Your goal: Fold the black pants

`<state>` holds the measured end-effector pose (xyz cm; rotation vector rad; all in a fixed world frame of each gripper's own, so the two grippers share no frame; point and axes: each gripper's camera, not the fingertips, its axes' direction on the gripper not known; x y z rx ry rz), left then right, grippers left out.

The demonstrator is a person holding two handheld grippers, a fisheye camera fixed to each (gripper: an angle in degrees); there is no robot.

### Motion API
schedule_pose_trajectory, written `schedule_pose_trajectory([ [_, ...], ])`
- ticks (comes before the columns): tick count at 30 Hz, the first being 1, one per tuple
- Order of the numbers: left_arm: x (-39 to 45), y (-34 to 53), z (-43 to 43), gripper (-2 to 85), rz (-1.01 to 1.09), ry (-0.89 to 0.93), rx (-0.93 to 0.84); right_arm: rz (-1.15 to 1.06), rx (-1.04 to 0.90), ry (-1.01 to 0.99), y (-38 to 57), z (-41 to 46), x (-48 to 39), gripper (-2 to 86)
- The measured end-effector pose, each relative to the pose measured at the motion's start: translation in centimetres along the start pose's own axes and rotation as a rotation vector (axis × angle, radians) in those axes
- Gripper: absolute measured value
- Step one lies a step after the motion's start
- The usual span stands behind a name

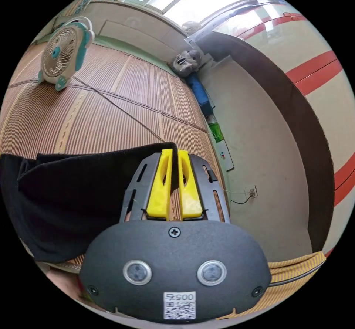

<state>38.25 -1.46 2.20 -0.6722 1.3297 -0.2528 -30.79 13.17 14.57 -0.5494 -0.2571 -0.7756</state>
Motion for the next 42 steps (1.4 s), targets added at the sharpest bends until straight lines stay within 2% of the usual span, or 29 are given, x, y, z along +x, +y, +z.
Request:
schedule_pose_trajectory([
  [3, 0.2, -0.2, 0.4, -0.2, -0.001, -0.009, -0.002, 0.024, -0.083, 0.060, -1.5, 3.1, 0.1, -0.4],
  [5, 0.5, -0.2, 0.8, -0.2, 0.001, -0.012, -0.009, 0.045, -0.202, 0.101, -1.4, 6.6, -0.5, 2.3],
  [7, 0.8, -0.4, 1.3, -0.2, 0.003, -0.009, -0.024, 0.067, -0.222, 0.107, -0.4, 8.2, -0.7, 5.1],
  [11, 1.4, -0.4, 1.6, -0.2, 0.018, -0.018, -0.025, 0.179, -0.187, -0.079, 3.5, 9.8, 1.5, 6.9],
  [15, 1.7, -0.2, 1.8, -0.2, 0.023, -0.007, -0.023, 0.285, -0.272, -0.209, 8.2, 13.2, 4.7, 7.2],
  [20, 2.5, 0.0, 1.9, -0.2, 0.041, -0.011, -0.024, 0.581, -0.328, -0.566, 16.0, 18.2, 10.0, 7.1],
  [25, 2.9, 0.1, 1.9, -0.2, 0.050, -0.004, -0.024, 0.727, -0.317, -0.710, 20.2, 20.6, 12.1, 8.5],
  [30, 2.9, 0.3, 1.8, -0.2, 0.054, -0.001, -0.024, 0.729, -0.333, -0.704, 20.6, 21.7, 11.2, 9.9],
  [33, 2.7, 0.3, 1.7, -0.3, 0.047, 0.008, -0.024, 0.693, -0.347, -0.596, 19.6, 21.4, 9.9, 9.1],
  [39, 3.1, 0.4, 1.6, -0.2, 0.059, 0.008, -0.027, 0.638, -0.313, -0.514, 18.2, 20.3, 8.5, 1.2],
  [42, 3.5, 0.4, 1.4, -0.2, 0.065, 0.022, -0.023, 0.592, -0.284, -0.462, 17.4, 18.7, 8.7, 0.0],
])
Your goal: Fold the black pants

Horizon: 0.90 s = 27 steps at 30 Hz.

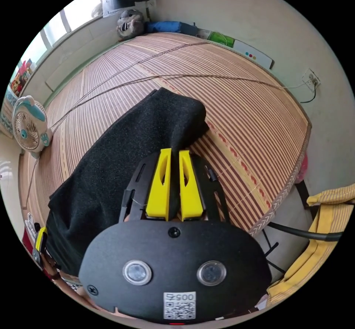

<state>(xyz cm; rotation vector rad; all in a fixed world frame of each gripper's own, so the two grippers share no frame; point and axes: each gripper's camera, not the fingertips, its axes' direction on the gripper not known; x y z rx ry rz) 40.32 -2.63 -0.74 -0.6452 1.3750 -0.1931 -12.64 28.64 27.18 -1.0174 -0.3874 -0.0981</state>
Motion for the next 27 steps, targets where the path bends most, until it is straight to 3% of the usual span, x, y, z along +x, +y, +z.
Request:
schedule_pose_trajectory([
  [4, 0.9, 0.1, -0.3, -0.2, 0.026, -0.014, 0.000, 0.075, 0.175, -0.113, -1.0, -6.6, 1.5, -0.3],
  [7, 1.1, 0.4, -0.7, -0.3, 0.029, -0.020, 0.007, 0.053, 0.285, -0.053, -2.3, -11.0, 2.7, 0.0],
  [12, 1.0, 0.5, -1.4, -0.4, 0.015, -0.010, 0.013, 0.192, 0.111, 0.162, -3.9, -10.3, 6.4, 5.2],
  [15, 1.2, 0.8, -1.9, -0.5, 0.024, -0.024, 0.014, 0.185, 0.119, 0.290, -1.8, -9.7, 7.2, 6.7],
  [27, 0.6, 2.4, -5.4, -0.6, 0.034, 0.022, 0.048, -0.461, 0.086, 0.061, 11.9, -10.2, -7.5, 8.5],
])
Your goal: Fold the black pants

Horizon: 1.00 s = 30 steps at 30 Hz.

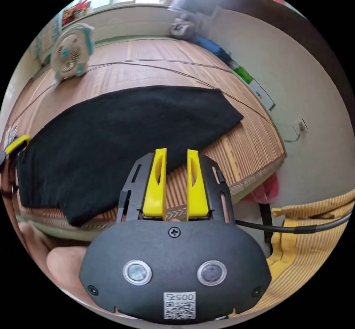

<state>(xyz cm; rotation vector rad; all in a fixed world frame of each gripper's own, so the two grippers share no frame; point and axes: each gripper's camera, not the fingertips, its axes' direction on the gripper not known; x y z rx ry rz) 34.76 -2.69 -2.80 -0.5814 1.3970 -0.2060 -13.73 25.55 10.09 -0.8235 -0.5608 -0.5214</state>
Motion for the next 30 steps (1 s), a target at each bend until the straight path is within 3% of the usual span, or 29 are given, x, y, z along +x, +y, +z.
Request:
schedule_pose_trajectory([
  [7, -2.7, 0.8, -3.1, -0.6, -0.061, 0.046, 0.045, -0.261, 0.150, -0.262, 0.2, -6.4, -13.4, 8.6],
  [11, -5.6, 1.8, -5.1, -0.6, -0.099, 0.022, 0.070, -0.381, 0.142, -0.378, 0.3, -8.1, -20.0, 8.6],
  [20, -15.0, 6.8, -9.1, -0.7, -0.253, 0.122, 0.109, -0.330, 0.043, -0.582, -1.5, -8.6, -27.2, 8.7],
  [26, -16.5, 7.3, -9.0, -0.7, -0.233, 0.121, 0.073, -0.398, 0.055, -0.510, -0.3, -9.6, -30.6, 8.7],
  [30, -16.5, 7.0, -8.7, -0.7, -0.221, 0.082, 0.046, -0.329, 0.075, -0.467, -0.3, -10.4, -29.0, 8.8],
])
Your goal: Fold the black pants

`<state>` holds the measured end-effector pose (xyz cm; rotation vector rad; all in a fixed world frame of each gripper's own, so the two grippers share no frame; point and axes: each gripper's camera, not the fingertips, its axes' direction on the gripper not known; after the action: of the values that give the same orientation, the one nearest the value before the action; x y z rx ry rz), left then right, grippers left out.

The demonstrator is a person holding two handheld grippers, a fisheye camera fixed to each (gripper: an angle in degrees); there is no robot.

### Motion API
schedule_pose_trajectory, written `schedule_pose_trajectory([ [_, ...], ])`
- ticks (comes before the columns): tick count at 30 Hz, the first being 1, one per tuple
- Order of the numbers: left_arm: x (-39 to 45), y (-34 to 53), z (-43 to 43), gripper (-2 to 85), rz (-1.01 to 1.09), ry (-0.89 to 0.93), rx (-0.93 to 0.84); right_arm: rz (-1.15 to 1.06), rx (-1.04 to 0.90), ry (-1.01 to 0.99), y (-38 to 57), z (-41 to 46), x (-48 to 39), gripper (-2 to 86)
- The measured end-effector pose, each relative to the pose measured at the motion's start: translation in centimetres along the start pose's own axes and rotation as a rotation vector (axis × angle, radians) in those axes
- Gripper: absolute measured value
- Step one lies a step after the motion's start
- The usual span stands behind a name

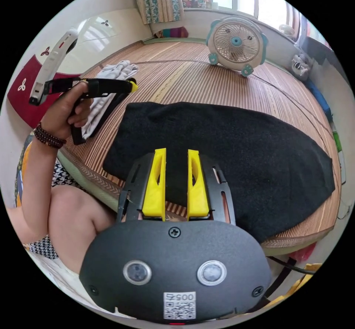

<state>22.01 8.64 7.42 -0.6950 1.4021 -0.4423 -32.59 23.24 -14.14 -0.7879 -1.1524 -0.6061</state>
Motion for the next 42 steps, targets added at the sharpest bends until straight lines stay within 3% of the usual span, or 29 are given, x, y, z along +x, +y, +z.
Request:
schedule_pose_trajectory([
  [6, 2.0, 0.4, -0.2, -0.7, 0.062, -0.005, -0.014, 0.052, 0.067, -0.040, 0.5, -2.1, -0.6, 8.8],
  [12, 0.3, 1.2, -1.2, -0.7, -0.016, 0.014, -0.009, -0.225, 0.075, -0.061, 1.2, -2.9, -7.0, 8.8],
  [18, 0.7, 1.3, -2.8, -0.7, -0.035, -0.013, 0.012, -0.470, -0.052, -0.129, 1.6, -1.7, -13.4, 10.0],
  [25, 1.5, 0.4, -3.9, -0.7, -0.032, -0.025, 0.024, -0.617, -0.079, -0.071, 1.7, -0.4, -19.0, 10.4],
  [30, 2.0, 0.3, -4.9, -0.7, -0.034, -0.014, 0.027, -0.716, -0.082, 0.155, 1.9, 2.2, -22.1, 11.4],
  [35, 2.6, 0.5, -7.1, -0.7, -0.044, -0.030, 0.073, -0.756, -0.087, 0.047, 2.1, 2.4, -23.4, 12.3],
  [42, 2.8, 0.8, -8.4, -0.6, -0.074, -0.021, 0.076, -0.807, -0.098, 0.124, 2.7, 1.7, -26.9, 10.5],
])
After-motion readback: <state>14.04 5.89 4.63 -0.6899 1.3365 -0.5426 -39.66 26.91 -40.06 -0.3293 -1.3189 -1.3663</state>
